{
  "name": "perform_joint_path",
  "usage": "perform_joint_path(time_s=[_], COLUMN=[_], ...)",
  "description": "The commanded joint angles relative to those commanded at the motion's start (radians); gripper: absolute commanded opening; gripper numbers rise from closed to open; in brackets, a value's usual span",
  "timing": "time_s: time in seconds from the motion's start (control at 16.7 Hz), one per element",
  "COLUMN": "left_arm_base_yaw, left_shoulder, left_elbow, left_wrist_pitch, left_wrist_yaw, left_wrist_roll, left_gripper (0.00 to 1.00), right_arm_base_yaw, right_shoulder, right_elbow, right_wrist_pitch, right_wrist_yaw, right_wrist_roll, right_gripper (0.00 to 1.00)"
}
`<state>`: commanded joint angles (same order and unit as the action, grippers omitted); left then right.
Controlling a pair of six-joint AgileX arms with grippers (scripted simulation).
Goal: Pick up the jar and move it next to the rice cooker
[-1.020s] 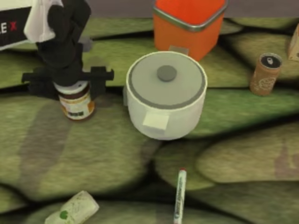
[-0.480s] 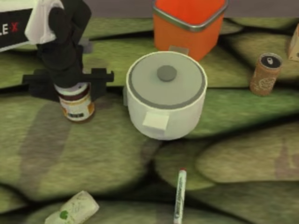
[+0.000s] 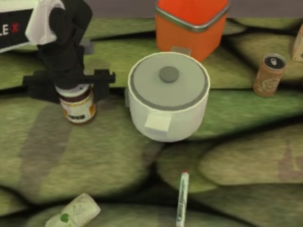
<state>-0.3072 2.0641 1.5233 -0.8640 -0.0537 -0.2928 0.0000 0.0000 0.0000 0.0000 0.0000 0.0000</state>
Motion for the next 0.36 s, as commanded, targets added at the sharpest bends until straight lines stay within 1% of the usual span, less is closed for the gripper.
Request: perform_joint_path(time_s=[0.06,0.36], left_arm_base_yaw=[0.0,0.0], left_shoulder=[0.0,0.0], left_elbow=[0.0,0.0], left_wrist_pitch=[0.0,0.0], left_wrist_yaw=[0.0,0.0], left_wrist_roll=[0.0,0.0], left_gripper=[1.0,1.0], right_arm_base_yaw=[0.0,0.0], right_shoulder=[0.0,0.0], right_elbow=[0.0,0.0], right_wrist_pitch=[0.0,0.0], right_wrist_yaw=[0.0,0.0], right_wrist_roll=[0.0,0.0], right_gripper=[1.0,1.0])
